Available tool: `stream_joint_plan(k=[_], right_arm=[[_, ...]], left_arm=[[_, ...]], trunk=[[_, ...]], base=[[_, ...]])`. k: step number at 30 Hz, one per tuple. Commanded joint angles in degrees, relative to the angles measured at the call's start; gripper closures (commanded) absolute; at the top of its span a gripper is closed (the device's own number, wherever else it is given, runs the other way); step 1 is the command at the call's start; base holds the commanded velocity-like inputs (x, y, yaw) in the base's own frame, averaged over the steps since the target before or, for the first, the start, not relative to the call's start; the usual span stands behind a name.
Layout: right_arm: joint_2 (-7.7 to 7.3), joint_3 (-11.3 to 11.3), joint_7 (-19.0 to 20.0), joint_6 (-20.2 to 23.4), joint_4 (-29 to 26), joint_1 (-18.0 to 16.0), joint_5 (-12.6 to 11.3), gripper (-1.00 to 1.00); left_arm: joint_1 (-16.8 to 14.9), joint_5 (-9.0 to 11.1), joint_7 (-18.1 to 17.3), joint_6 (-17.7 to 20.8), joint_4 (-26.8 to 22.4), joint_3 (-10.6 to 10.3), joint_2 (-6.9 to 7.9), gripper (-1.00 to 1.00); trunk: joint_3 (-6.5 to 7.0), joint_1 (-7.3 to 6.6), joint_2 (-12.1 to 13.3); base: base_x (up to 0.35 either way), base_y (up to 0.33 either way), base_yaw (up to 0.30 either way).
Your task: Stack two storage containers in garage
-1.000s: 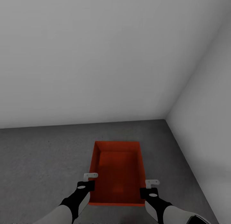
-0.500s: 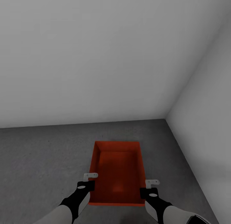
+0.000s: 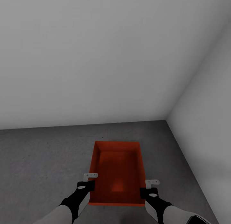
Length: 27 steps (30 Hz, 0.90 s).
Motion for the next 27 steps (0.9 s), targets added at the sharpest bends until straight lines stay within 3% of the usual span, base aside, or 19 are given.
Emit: stream_joint_plan(k=[1,27], right_arm=[[-0.01,-0.08,-0.10,-0.25,1.82,-0.01,-1.18,1.00],[-0.09,-0.08,-0.11,-0.25,1.82,-0.01,-1.18,1.00]], left_arm=[[-0.02,-0.96,0.36,0.41,-3.75,1.10,0.01,1.00],[-0.02,-0.90,0.36,0.41,-3.75,1.10,-0.01,1.00]], trunk=[[-0.05,0.01,-0.04],[-0.05,0.01,-0.04]], base=[[0.011,0.000,0.000],[0.001,0.000,0.000]])
